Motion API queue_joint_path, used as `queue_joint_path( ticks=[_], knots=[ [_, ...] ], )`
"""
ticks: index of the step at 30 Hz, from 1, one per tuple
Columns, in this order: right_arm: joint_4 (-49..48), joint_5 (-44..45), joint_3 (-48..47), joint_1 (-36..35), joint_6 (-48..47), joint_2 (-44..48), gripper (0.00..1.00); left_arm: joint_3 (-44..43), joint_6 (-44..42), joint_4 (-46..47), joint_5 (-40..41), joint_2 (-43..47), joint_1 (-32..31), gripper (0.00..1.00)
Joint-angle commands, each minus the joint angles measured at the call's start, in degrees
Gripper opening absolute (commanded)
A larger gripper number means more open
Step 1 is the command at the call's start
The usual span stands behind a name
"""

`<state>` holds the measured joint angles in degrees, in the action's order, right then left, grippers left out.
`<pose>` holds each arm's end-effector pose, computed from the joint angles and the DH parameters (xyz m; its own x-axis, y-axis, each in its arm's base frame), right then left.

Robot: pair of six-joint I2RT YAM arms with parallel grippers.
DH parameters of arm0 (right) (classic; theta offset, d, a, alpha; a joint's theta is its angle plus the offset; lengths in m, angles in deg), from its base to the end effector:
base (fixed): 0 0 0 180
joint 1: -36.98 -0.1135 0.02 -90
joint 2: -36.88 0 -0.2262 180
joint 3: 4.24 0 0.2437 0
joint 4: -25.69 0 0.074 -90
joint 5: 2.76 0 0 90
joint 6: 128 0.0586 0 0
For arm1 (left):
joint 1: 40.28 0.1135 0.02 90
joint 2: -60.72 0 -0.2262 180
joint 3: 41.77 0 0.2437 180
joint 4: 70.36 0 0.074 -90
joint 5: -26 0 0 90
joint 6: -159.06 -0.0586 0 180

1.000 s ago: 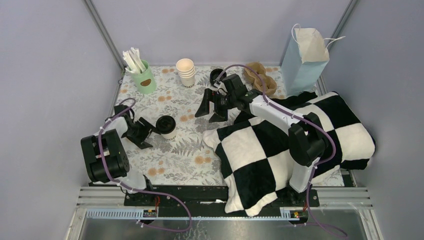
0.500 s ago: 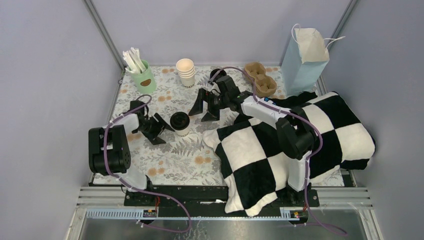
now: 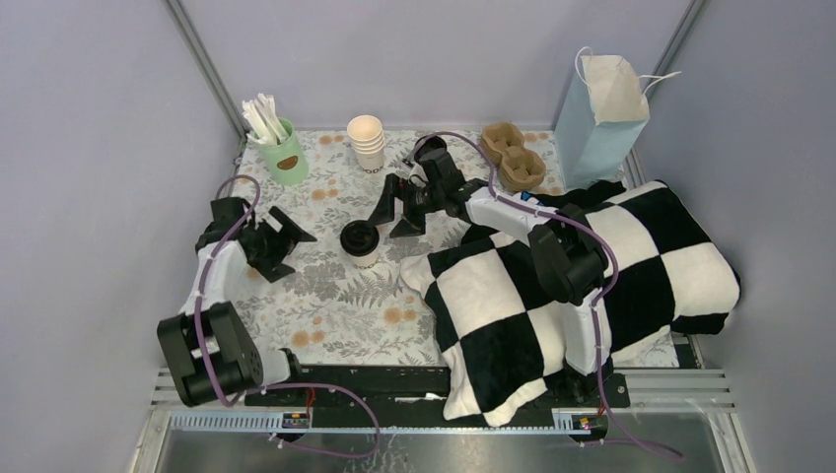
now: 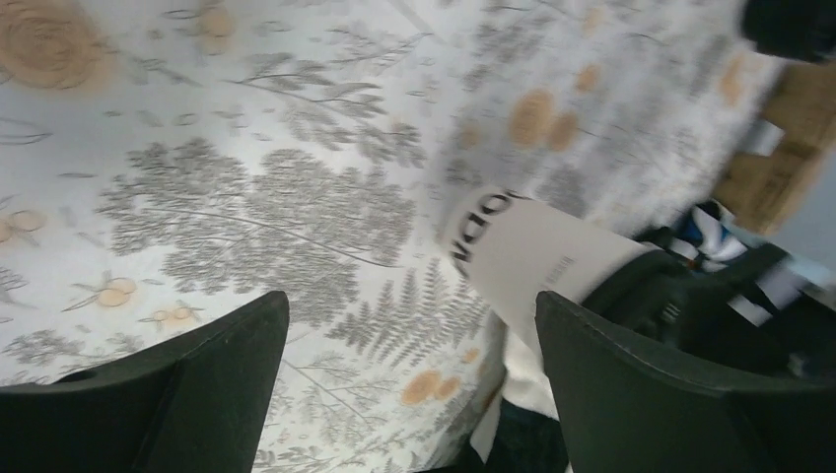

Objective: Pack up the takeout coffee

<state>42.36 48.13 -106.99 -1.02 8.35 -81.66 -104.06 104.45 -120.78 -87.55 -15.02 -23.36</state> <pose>0.3424 0.3144 0.1818 -0.9411 -0.0228 -0.3374 -0.3132 0.4350 0.8442 0.2532 0.0526 0.1614 -0.6432 -0.7506 -0.1513 -0.5777 0.6054 -0.5475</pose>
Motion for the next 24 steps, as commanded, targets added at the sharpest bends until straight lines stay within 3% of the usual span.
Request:
queue_joint_path(
  ticks=[1, 10, 21, 24],
  knots=[
    [-2.9, -4.0, -3.7, -0.5, -1.0, -2.0, 0.94, -0.3, 0.2, 8.4, -12.3, 4.6, 0.4, 0.99],
    [-3.5, -5.9, -6.2, -1.3, -1.8, -5.1, 0.89, 6.1, 3.8, 23.4, -24.1, 4.8, -1.6, 0.84],
    [-0.4, -5.3, -5.4, -1.8, -4.1, -6.0, 0.83, 4.8, -0.7, 18.3, -21.1, 1.9, -4.0, 0.66],
    [-0.3, -5.1, -5.4, -1.9, -4.1, -6.3, 0.8, 4.8, -1.1, 18.4, -21.1, 1.3, -4.2, 0.66]
  ],
)
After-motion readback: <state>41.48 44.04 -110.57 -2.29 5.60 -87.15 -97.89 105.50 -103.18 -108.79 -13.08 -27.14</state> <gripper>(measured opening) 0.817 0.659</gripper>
